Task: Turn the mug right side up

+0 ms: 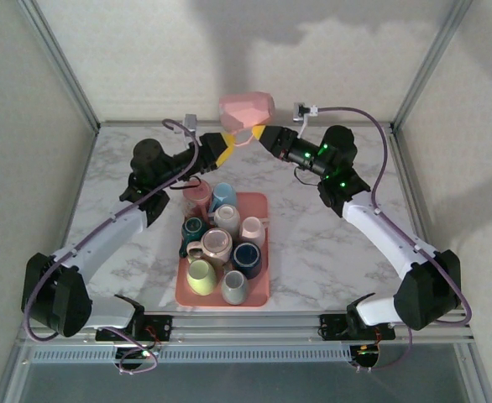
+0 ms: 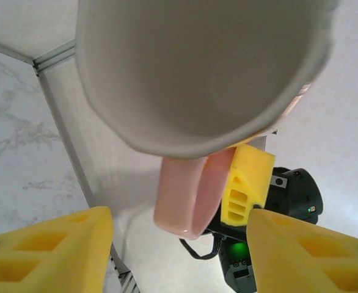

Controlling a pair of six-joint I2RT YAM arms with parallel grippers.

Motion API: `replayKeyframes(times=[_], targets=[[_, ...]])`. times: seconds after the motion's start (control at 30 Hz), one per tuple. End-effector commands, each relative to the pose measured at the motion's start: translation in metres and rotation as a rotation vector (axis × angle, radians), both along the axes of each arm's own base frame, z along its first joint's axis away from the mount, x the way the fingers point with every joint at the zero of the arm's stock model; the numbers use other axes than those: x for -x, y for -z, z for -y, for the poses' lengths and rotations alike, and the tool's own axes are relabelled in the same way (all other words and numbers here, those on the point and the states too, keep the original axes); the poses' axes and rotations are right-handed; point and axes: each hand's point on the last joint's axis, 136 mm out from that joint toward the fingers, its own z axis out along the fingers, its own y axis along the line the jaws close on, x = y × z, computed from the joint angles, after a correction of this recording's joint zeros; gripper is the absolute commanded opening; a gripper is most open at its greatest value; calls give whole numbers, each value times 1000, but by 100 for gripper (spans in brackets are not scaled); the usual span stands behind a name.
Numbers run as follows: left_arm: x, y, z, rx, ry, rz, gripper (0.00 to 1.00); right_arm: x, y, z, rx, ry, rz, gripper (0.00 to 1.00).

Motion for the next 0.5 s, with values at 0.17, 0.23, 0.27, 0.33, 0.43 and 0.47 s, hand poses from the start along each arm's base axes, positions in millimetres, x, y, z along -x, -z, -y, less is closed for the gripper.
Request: replayKeyframes(times=[0.17, 0.23, 0.27, 0.33, 0.43, 0.47], targets=[[4, -45, 5, 113, 24, 67, 51, 11, -44, 4, -115, -37, 141, 0], [4, -48, 6, 127, 27, 70, 50, 12, -43, 3, -123, -47, 133, 0], [5, -50, 6, 135, 32, 74, 49, 12, -42, 2, -126, -52, 129, 0], [4, -51, 9, 138, 35, 75, 47, 12, -41, 2, -133, -54, 122, 0], [3, -51, 11, 137, 38, 72, 44, 12, -40, 2, -140, -60, 118, 0], [2, -49, 11, 136, 38, 71, 42, 13, -41, 2, -143, -63, 117, 0]])
